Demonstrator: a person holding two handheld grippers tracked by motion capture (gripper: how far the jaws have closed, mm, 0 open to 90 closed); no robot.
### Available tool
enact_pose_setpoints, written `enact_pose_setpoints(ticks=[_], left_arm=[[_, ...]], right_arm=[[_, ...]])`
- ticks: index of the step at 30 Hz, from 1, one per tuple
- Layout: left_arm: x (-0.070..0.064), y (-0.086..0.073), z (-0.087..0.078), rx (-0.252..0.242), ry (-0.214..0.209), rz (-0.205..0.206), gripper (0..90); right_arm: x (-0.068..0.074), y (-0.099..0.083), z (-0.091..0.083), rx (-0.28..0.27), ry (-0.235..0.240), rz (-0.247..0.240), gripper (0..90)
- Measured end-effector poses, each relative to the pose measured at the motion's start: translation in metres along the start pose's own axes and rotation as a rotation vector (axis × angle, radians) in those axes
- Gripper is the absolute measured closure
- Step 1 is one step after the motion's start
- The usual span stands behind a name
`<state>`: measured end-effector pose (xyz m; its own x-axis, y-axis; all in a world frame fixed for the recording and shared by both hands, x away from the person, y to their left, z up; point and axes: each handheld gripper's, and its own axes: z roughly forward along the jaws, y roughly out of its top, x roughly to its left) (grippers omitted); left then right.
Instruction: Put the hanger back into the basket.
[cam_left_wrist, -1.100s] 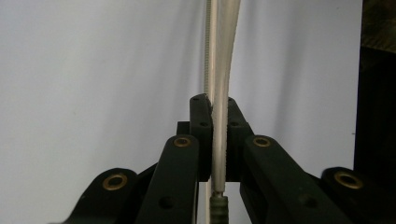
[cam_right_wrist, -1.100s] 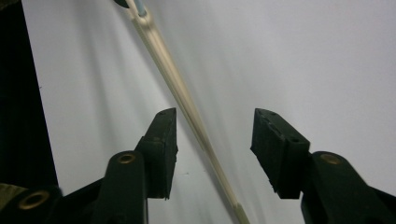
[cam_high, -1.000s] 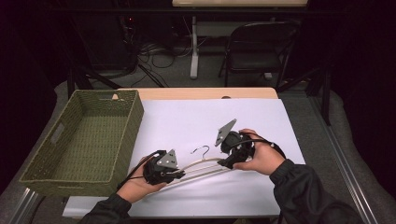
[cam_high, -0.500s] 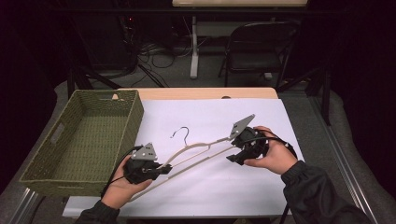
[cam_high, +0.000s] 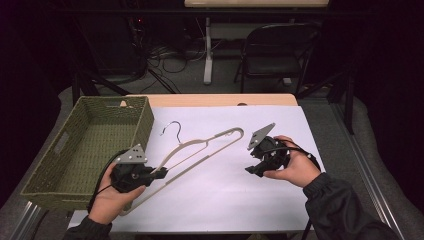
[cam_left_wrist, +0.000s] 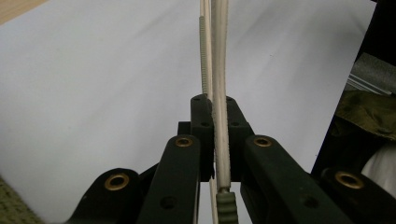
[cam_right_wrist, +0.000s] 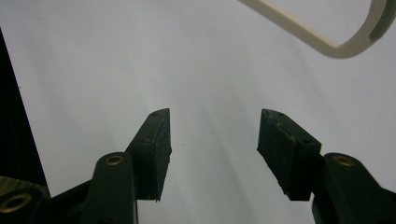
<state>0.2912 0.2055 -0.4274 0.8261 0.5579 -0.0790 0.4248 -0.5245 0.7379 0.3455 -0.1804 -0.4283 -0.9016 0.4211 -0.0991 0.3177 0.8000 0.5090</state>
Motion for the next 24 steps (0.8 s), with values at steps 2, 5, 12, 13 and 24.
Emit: enact_pose_setpoints(ticks=[2,5,12,13,24], left_arm=[[0.003,0.002,-0.007,0.001,0.008,-0.003,87.0],[0.005,0.005,-0.017,-0.007,0.030,-0.009,87.0],[0.018,0.014,-0.046,-0.018,0.078,-0.010,87.0],[0.021,0.015,-0.049,-0.022,0.082,-0.014,87.0],[0.059,0.009,-0.074,-0.037,0.161,-0.065,87.0]], right_arm=[[0.000,0.000,0.000,-0.002,-0.002,0.004,43.9],[0.000,0.001,0.000,0.011,-0.003,0.003,43.8],[-0.002,0.000,0.001,0.008,-0.002,0.008,43.8],[-0.003,-0.001,0.001,-0.001,-0.002,0.010,43.8],[-0.003,-0.001,0.005,0.015,0.003,0.011,43.4]])
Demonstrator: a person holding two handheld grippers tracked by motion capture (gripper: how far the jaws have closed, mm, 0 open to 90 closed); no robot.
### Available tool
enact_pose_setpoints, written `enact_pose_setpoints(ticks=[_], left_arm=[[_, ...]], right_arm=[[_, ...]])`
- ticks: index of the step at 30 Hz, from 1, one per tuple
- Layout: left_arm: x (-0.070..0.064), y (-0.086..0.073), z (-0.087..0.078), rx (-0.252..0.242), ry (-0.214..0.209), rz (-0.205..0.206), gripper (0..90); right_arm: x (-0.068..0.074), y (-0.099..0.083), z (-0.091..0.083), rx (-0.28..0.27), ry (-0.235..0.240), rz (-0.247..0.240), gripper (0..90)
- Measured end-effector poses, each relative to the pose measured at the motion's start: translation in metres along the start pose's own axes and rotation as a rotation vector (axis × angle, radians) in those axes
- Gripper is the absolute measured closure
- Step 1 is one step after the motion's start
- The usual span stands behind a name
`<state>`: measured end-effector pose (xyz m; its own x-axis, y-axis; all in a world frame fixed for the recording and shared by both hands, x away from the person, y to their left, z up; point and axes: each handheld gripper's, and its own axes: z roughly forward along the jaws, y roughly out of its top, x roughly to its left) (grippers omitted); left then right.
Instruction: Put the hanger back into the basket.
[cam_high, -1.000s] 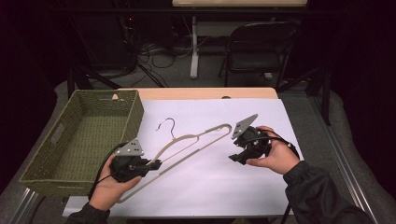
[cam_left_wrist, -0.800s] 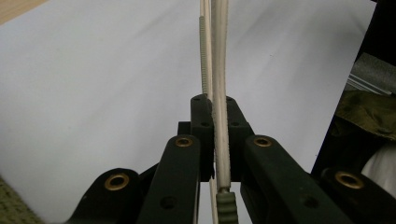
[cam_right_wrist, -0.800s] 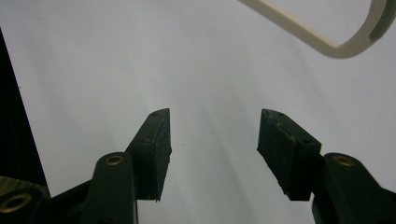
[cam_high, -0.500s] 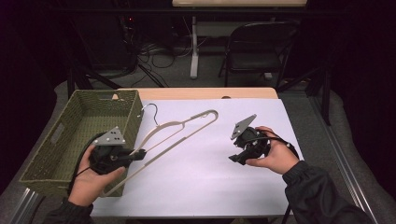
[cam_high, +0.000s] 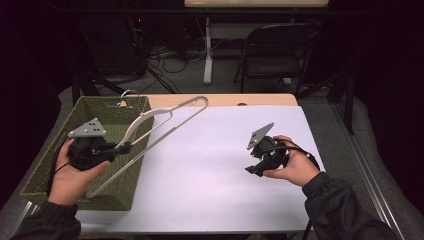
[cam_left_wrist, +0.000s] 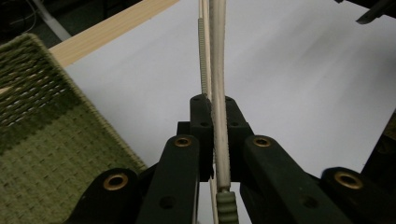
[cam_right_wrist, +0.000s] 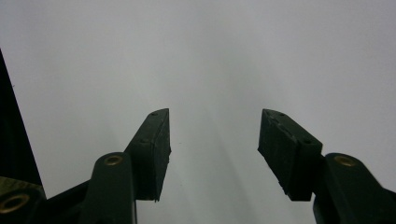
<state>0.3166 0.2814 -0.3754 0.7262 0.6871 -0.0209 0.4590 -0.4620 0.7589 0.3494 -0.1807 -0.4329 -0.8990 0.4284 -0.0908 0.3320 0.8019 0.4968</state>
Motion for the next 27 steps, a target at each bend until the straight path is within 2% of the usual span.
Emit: enact_pose_setpoints(ticks=[2,3,17,19,22,23,26,27], left_arm=[[0.006,-0.002,-0.002,0.000,0.013,-0.009,87.0],[0.010,-0.003,-0.003,0.000,0.020,-0.013,87.0],[0.056,-0.016,-0.021,0.004,0.102,-0.052,87.0],[0.064,-0.019,-0.024,0.007,0.111,-0.058,87.0],[0.075,-0.024,-0.027,0.018,0.127,-0.070,87.0],[0.079,-0.026,-0.028,0.022,0.135,-0.068,87.0],[0.090,-0.033,-0.032,0.029,0.142,-0.073,87.0],[0.093,-0.035,-0.033,0.029,0.145,-0.076,87.0]], right_arm=[[0.000,0.000,0.000,0.009,-0.012,0.001,43.3],[-0.001,-0.001,0.001,0.006,0.001,0.009,43.3],[-0.002,-0.002,0.005,0.003,0.001,0.014,43.1],[-0.002,-0.003,0.005,0.017,0.000,0.016,43.1],[-0.002,-0.004,0.008,-0.012,-0.010,0.021,43.1],[-0.003,-0.003,0.005,0.027,0.003,0.015,43.1],[-0.003,-0.004,0.008,0.003,0.010,0.020,43.1],[-0.003,-0.004,0.008,0.011,0.004,0.018,43.1]])
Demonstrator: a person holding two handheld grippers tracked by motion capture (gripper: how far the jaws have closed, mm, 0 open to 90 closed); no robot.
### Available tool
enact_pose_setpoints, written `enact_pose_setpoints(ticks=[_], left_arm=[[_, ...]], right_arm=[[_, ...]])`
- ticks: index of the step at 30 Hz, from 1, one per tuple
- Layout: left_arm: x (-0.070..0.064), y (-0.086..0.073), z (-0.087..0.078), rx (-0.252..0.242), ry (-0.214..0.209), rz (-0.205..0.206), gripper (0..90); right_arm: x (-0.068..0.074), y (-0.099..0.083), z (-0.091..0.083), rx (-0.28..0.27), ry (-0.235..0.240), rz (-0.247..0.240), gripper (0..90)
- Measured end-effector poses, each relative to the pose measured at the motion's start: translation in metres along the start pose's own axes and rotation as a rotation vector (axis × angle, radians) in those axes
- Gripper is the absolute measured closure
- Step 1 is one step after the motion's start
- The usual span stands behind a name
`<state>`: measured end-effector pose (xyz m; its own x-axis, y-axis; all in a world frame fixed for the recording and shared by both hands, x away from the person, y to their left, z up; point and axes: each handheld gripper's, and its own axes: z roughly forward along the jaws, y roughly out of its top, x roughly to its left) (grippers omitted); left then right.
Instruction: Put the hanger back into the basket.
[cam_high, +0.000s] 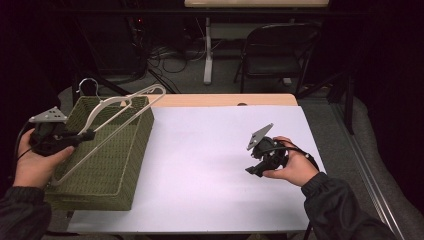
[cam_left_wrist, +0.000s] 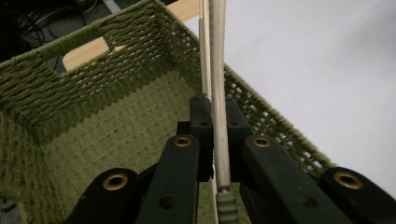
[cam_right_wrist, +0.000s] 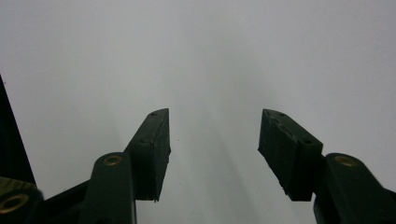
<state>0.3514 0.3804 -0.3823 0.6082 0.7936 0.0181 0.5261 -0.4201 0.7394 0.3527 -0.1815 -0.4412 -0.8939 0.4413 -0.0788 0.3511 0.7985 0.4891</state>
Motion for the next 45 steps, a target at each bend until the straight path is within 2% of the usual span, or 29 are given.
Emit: enact_pose_setpoints(ticks=[2,4,9,11,14,18,22,26,29,32,39,40,45], left_arm=[[0.007,-0.005,-0.001,-0.001,0.009,0.004,87.0],[0.015,-0.012,-0.002,0.002,0.014,-0.013,87.0],[0.031,-0.032,-0.005,0.000,0.032,-0.036,87.0],[0.035,-0.039,-0.006,-0.009,0.035,-0.048,87.0],[0.040,-0.046,-0.007,0.005,0.056,-0.055,87.0],[0.044,-0.052,-0.007,-0.018,0.033,-0.055,86.9],[0.044,-0.055,0.001,0.008,0.022,-0.056,86.9],[0.048,-0.066,0.004,-0.007,0.000,-0.077,87.0],[0.048,-0.070,0.008,0.010,-0.009,-0.057,86.9],[0.047,-0.069,0.016,0.044,-0.010,-0.060,86.9],[0.047,-0.077,0.041,0.131,-0.017,-0.076,86.7],[0.047,-0.078,0.045,0.132,-0.019,-0.078,86.7],[0.050,-0.081,0.047,0.169,0.012,-0.109,86.3]], right_arm=[[0.000,0.001,0.000,0.023,0.001,-0.005,43.1],[0.000,0.001,0.002,0.005,0.000,0.002,43.1],[0.002,0.001,0.005,0.014,0.002,-0.003,43.1],[0.002,0.001,0.005,0.021,-0.002,-0.003,43.1],[0.001,0.001,0.007,0.021,0.003,0.000,43.1],[0.002,0.001,0.008,0.018,0.007,0.003,43.1],[0.003,0.001,0.009,0.023,0.009,-0.003,43.1],[0.003,0.001,0.009,0.025,0.003,-0.003,43.1],[0.002,0.000,0.009,0.020,0.008,-0.002,43.2],[0.001,-0.001,0.009,0.020,0.008,0.003,43.1],[0.002,-0.001,0.010,0.021,0.010,0.002,43.2],[0.002,-0.001,0.010,0.024,0.009,0.003,43.2],[0.001,-0.002,0.009,0.025,0.009,0.008,43.2]])
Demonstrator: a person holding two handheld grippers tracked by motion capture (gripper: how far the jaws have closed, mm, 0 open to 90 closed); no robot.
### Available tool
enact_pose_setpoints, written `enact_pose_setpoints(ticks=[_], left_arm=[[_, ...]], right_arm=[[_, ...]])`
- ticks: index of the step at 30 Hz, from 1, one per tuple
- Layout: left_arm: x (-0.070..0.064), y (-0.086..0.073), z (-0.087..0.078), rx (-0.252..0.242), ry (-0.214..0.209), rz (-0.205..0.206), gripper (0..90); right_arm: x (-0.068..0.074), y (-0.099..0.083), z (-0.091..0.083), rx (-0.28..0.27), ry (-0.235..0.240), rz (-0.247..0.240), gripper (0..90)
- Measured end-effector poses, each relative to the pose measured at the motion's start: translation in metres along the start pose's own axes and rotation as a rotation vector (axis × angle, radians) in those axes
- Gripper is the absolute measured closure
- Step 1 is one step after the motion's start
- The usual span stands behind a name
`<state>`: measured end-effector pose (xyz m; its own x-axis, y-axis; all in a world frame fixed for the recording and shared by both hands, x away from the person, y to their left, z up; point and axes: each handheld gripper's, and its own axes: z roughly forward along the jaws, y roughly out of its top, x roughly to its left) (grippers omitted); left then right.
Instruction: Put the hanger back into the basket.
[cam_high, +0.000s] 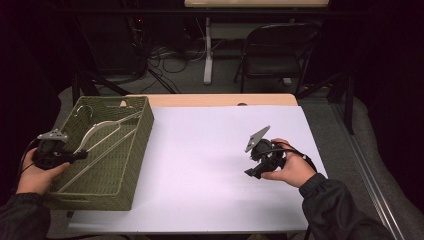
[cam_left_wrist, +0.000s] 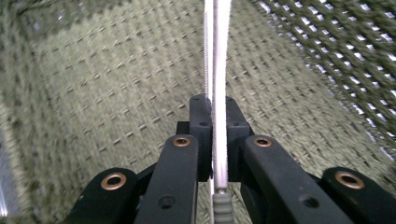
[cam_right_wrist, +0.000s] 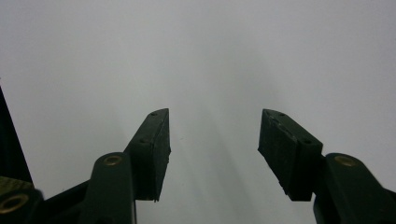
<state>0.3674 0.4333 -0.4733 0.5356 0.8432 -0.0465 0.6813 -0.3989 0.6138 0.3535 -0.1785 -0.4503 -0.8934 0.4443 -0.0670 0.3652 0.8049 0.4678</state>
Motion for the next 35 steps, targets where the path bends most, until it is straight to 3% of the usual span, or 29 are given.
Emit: enact_pose_setpoints(ticks=[2,5,7,11,14,18,21,26,31,32,33,34,35], left_arm=[[0.000,0.000,0.000,0.017,0.010,0.003,85.7],[-0.001,0.001,-0.003,-0.012,0.044,-0.006,80.3],[-0.001,0.001,-0.008,-0.049,0.096,-0.028,68.4],[-0.002,-0.001,-0.024,-0.143,0.146,-0.076,54.5],[-0.009,-0.003,-0.040,-0.190,0.197,-0.071,50.1],[-0.025,-0.005,-0.053,-0.214,0.211,-0.048,46.7],[-0.044,-0.005,-0.059,-0.233,0.189,-0.028,45.8],[-0.084,-0.002,-0.065,-0.304,0.115,-0.008,44.2],[-0.131,0.002,-0.067,-0.362,0.062,0.070,41.4],[-0.143,0.002,-0.064,-0.383,0.029,0.084,40.4],[-0.154,0.002,-0.061,-0.393,0.001,0.092,39.7],[-0.164,0.004,-0.057,-0.384,-0.027,0.113,39.5],[-0.174,0.005,-0.052,-0.376,-0.053,0.141,39.0]], right_arm=[[0.000,0.000,0.000,0.002,-0.003,-0.006,43.2],[0.000,-0.001,0.001,-0.004,0.003,0.002,43.2],[0.000,-0.001,0.001,0.000,0.002,0.006,43.2],[0.000,-0.002,-0.001,0.003,-0.010,-0.001,43.2],[0.000,-0.004,-0.003,0.004,-0.002,0.004,43.1],[0.002,-0.008,-0.004,-0.024,-0.005,0.015,43.2],[0.003,-0.011,-0.004,-0.027,-0.013,0.018,43.1],[0.007,-0.015,-0.009,-0.035,-0.029,0.021,43.0],[0.015,-0.027,-0.017,-0.096,-0.080,0.041,42.8],[0.017,-0.030,-0.020,-0.086,-0.091,0.045,42.8],[0.020,-0.037,-0.021,-0.135,-0.104,0.058,42.7],[0.023,-0.042,-0.025,-0.145,-0.122,0.068,42.7],[0.026,-0.049,-0.025,-0.200,-0.149,0.079,42.7]])
